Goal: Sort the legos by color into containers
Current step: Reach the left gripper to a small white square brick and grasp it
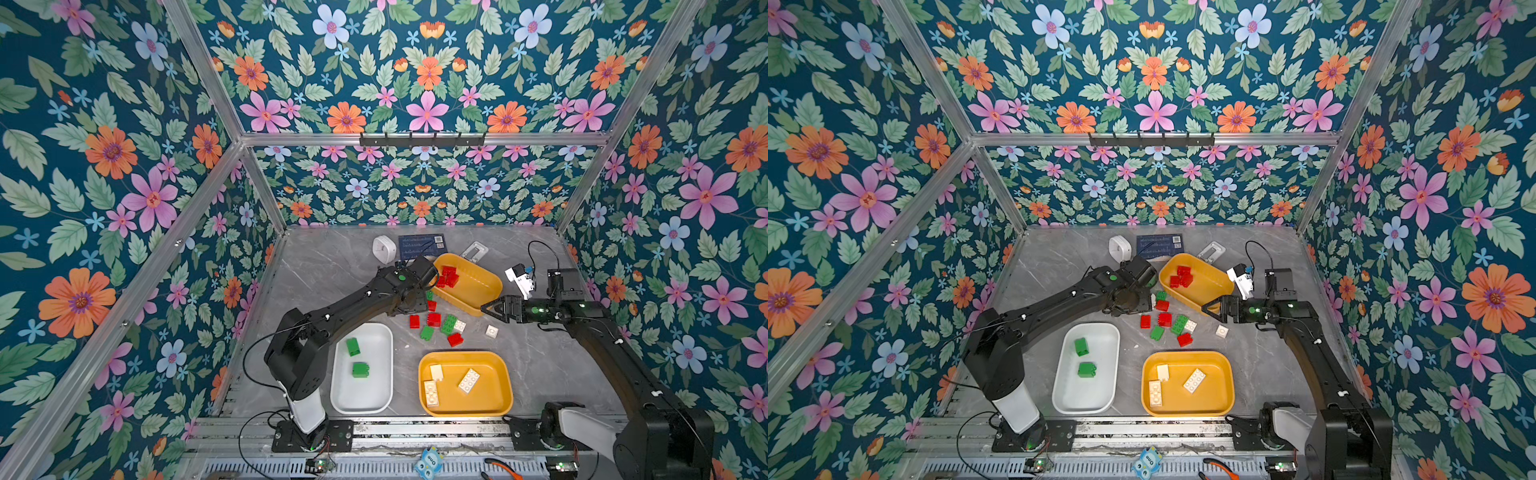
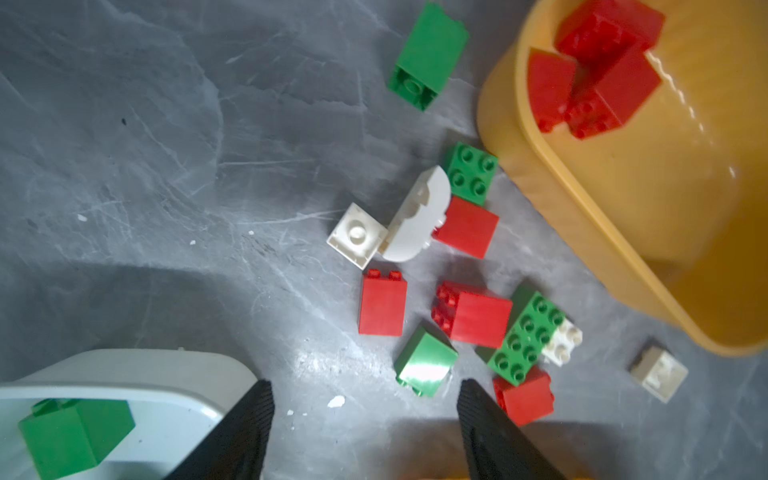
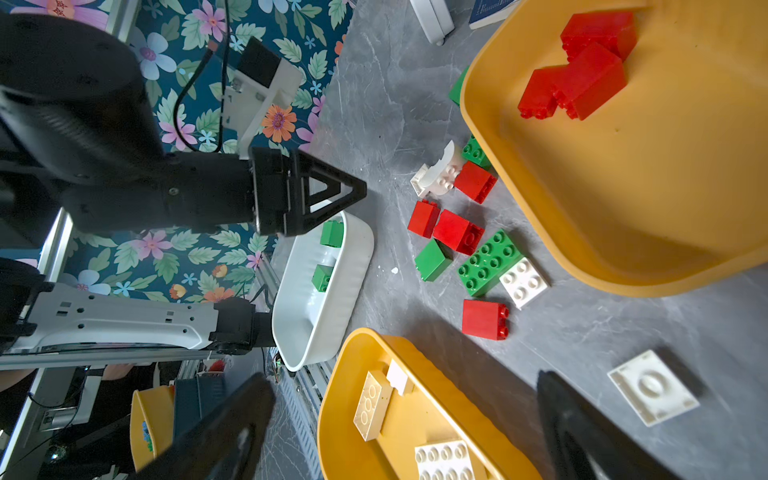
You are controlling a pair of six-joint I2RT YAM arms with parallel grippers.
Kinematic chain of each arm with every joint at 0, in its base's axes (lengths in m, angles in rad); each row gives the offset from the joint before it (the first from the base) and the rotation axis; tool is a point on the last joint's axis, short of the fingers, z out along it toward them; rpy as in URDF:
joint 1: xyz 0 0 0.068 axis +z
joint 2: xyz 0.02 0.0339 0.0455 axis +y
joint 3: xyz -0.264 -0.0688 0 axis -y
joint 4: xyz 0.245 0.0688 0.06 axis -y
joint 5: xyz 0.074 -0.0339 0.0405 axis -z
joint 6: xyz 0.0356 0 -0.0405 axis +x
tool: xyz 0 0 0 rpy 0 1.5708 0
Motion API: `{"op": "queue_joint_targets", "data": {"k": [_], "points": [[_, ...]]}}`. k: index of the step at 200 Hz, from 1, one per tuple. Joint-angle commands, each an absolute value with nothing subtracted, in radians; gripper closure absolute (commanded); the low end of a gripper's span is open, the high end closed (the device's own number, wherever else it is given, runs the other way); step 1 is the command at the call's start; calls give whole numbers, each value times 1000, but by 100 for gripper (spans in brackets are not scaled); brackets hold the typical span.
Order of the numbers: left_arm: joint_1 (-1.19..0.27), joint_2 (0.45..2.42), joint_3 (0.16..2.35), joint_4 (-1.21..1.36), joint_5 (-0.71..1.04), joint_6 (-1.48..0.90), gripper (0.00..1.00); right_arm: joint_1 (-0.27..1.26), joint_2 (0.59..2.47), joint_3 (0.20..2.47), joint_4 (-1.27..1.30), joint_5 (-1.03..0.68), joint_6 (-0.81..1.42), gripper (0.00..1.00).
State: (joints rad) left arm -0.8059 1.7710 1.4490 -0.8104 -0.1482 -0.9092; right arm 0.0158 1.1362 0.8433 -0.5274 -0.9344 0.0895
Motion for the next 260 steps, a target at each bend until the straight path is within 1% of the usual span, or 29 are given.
{"op": "queue_joint_targets", "data": {"k": [1, 10, 35, 42, 59, 79, 117, 177, 202, 260], "points": [[-784, 1820, 1495, -835, -218, -1110, 26, 17, 1138, 853, -508, -945, 103, 1], [-777, 1847, 1521, -835, -236, -1115, 27, 16, 1141, 856, -509, -946, 103, 1], [-770, 1945, 1604, -841, -275, -1018, 29, 16, 1154, 867, -513, -951, 96, 1], [-768, 1966, 1620, -876, -279, -993, 30, 17, 1157, 873, -520, -952, 91, 1], [-757, 1991, 1621, -876, -284, -960, 34, 17, 1160, 875, -522, -951, 87, 1], [-742, 2007, 1620, -853, -279, -920, 36, 16, 1162, 870, -517, -953, 88, 1], [-732, 2048, 1615, -806, -237, -769, 40, 17, 1159, 856, -511, -950, 95, 1], [-730, 2008, 1520, -742, -125, -573, 41, 17, 1152, 839, -513, -942, 96, 1], [-729, 2019, 1514, -727, -98, -530, 40, 16, 1147, 838, -511, -938, 100, 1], [-725, 2057, 1529, -717, -76, -477, 40, 17, 1129, 837, -539, -921, 92, 1]]}}
